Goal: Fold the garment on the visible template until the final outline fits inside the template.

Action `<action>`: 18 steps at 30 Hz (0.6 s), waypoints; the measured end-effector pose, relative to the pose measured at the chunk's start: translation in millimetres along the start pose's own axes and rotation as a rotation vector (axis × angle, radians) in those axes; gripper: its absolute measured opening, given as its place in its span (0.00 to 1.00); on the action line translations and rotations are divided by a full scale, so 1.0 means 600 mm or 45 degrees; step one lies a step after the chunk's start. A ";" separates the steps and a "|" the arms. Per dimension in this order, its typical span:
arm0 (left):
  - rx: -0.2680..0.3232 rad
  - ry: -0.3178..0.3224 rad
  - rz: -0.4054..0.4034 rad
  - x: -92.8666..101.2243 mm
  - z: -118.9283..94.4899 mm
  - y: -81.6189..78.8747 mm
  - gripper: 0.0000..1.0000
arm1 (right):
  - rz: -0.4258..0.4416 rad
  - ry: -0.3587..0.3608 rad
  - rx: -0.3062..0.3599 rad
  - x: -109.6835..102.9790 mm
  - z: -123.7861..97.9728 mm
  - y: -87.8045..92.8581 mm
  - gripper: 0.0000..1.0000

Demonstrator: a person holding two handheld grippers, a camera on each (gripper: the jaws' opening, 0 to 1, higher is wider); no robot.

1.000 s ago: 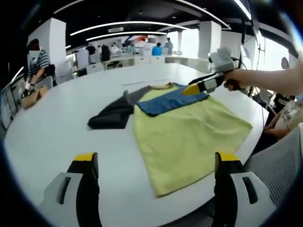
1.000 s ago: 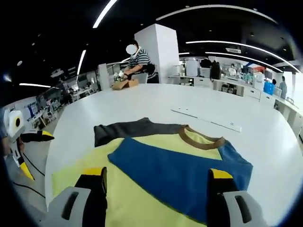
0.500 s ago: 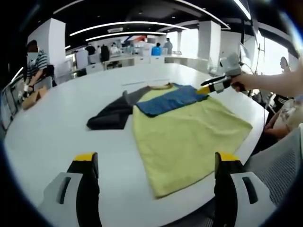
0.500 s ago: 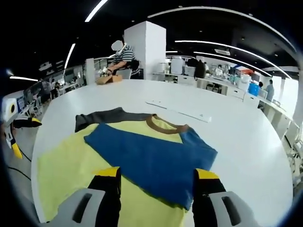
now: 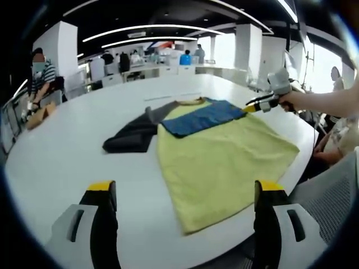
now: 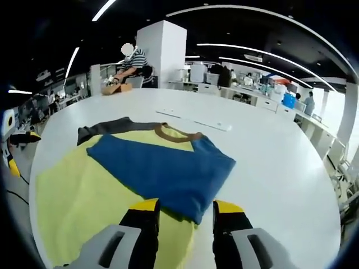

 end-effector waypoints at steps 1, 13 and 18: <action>0.000 0.000 0.000 0.000 0.000 0.000 0.99 | -0.004 0.003 -0.006 0.001 -0.001 0.003 0.29; -0.015 -0.003 0.007 -0.004 -0.002 0.002 0.99 | 0.090 0.060 -0.039 0.014 0.005 0.027 0.15; -0.018 -0.007 0.009 -0.004 -0.003 0.001 0.99 | 0.128 0.099 -0.065 0.014 0.013 0.037 0.06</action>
Point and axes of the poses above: the point that each gripper's makers call its tool centre point, and the gripper's own axes: z roughly forward along the fingers, x roughly to its right, y roughly out of its underside, the point moved 5 cm from there along -z, roughly backward along the fingers, and after that the axes turned 3 degrees about x, right-handed, at the moved point
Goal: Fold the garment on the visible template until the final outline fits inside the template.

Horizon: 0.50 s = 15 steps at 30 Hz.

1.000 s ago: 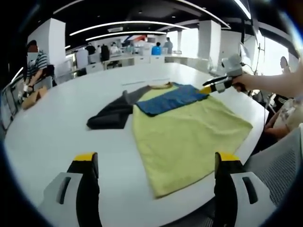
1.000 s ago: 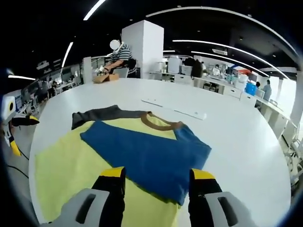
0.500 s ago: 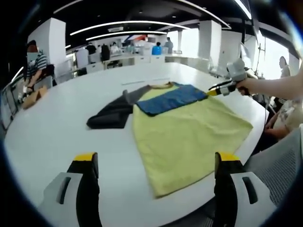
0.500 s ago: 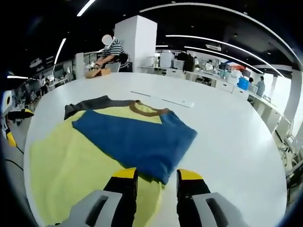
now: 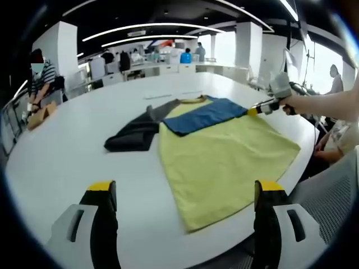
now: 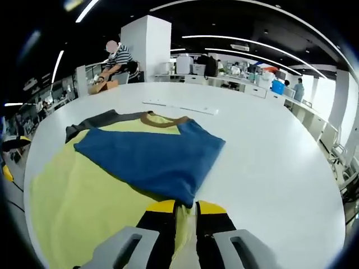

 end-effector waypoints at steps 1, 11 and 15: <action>-0.001 -0.001 -0.002 0.000 0.000 0.000 0.99 | 0.043 0.008 -0.012 0.000 0.001 0.004 0.05; -0.008 -0.006 -0.005 -0.001 0.001 0.003 0.99 | 0.002 0.065 -0.021 0.008 -0.002 0.003 0.00; -0.016 -0.010 -0.003 -0.004 0.000 0.006 0.99 | -0.012 0.072 -0.023 0.017 -0.004 0.004 0.00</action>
Point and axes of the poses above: the point that each gripper's makers call its tool centre point, and the gripper's own axes: z roughly forward along the fingers, x roughly to its right, y roughly out of its underside, the point moved 5 cm from there along -z, roughly backward along the fingers, and after that the axes turned 3 degrees about x, right-handed, at the moved point
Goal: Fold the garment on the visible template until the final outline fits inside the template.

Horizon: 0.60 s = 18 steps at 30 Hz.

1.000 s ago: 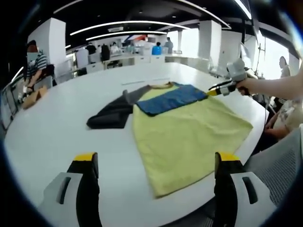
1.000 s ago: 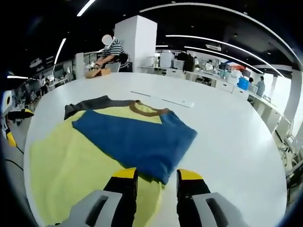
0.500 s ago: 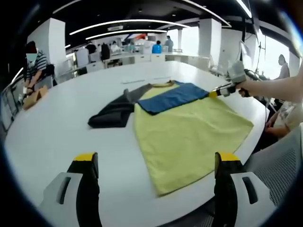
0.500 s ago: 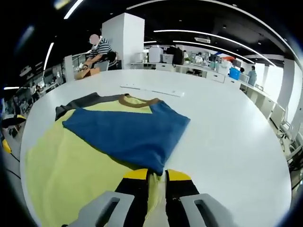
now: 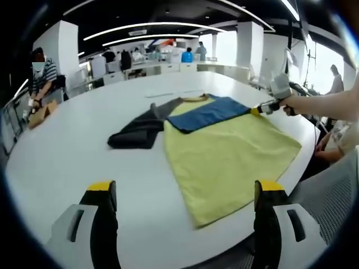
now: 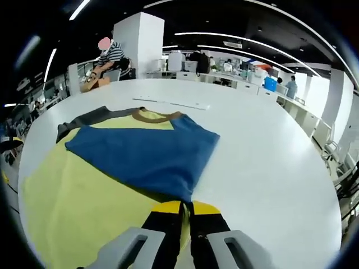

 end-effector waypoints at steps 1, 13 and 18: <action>-0.003 0.000 -0.002 -0.001 0.000 0.001 0.99 | 0.001 -0.002 0.000 0.003 0.000 0.001 0.00; 0.000 -0.020 -0.011 -0.007 0.000 0.001 0.98 | -0.004 -0.013 -0.006 0.013 -0.002 0.004 0.00; -0.001 -0.032 -0.018 -0.014 -0.002 0.001 0.98 | -0.008 -0.010 -0.010 0.017 -0.003 0.005 0.00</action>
Point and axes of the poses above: the point that each gripper's makers call its tool centre point, and the gripper's own axes: z roughly forward along the fingers, x roughly to its right, y roughly out of its underside, the point moved 5 cm from there along -z, roughly backward along the fingers, and after that the axes turned 3 degrees about x, right-handed, at the moved point
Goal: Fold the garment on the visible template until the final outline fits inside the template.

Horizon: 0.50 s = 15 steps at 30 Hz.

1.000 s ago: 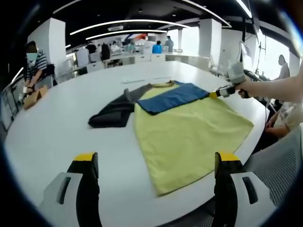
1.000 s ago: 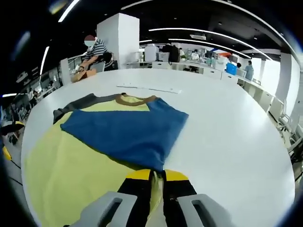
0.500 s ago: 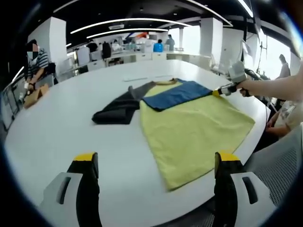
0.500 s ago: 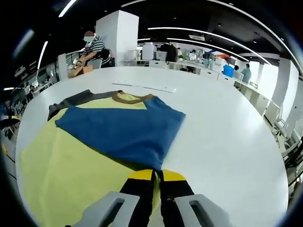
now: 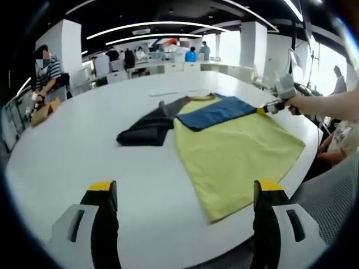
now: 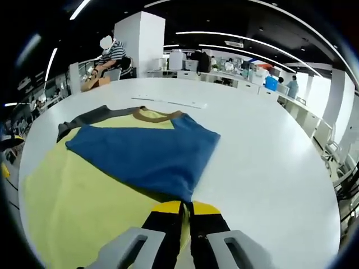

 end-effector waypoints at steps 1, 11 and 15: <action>-0.001 -0.002 -0.001 -0.002 0.000 0.000 0.97 | 0.001 -0.013 0.003 0.000 0.000 0.000 0.00; 0.023 -0.025 -0.034 -0.025 0.002 -0.010 0.97 | 0.046 -0.109 0.091 -0.010 -0.004 -0.020 0.35; 0.034 -0.033 -0.023 -0.033 0.003 -0.018 0.97 | 0.042 -0.159 0.130 -0.020 -0.010 -0.032 0.48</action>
Point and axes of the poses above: the point that each gripper's makers call its tool centre point, and the gripper's own axes: z roughly forward along the fingers, x roughly to its right, y roughly out of its underside, the point moved 5 cm from there along -z, roughly backward along the fingers, and after that the axes turned 3 degrees about x, right-handed, at the moved point
